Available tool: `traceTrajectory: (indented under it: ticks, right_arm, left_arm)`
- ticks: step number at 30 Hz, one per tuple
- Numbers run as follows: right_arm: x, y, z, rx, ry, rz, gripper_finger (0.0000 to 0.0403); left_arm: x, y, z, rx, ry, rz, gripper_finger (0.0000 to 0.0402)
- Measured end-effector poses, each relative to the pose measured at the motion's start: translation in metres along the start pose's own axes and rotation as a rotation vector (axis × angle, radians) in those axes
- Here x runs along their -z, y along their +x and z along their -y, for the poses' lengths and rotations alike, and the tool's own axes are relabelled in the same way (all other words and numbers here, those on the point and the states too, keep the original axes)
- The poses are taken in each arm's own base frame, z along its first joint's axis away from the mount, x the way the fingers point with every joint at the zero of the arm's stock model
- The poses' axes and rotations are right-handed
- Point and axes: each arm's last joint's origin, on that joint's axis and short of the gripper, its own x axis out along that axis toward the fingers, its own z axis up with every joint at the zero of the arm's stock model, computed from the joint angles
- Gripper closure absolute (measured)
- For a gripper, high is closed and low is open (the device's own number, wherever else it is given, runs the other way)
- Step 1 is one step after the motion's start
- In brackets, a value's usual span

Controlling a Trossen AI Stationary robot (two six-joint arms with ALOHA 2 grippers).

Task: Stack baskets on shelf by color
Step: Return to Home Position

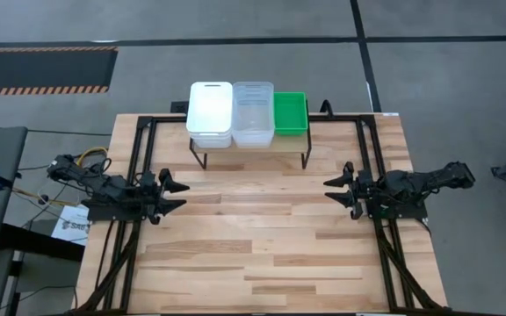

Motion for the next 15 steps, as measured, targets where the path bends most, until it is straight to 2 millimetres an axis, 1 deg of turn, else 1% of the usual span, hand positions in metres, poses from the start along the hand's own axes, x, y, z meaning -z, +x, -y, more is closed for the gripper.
traceTrajectory:
  ticks: [15]
  right_arm:
    - [0.0007,0.0000,0.0001,0.001,-0.004,-0.006,0.0206]
  left_arm:
    - [0.0004,0.0000,-0.0002,-0.001,0.000,-0.001,0.0155]
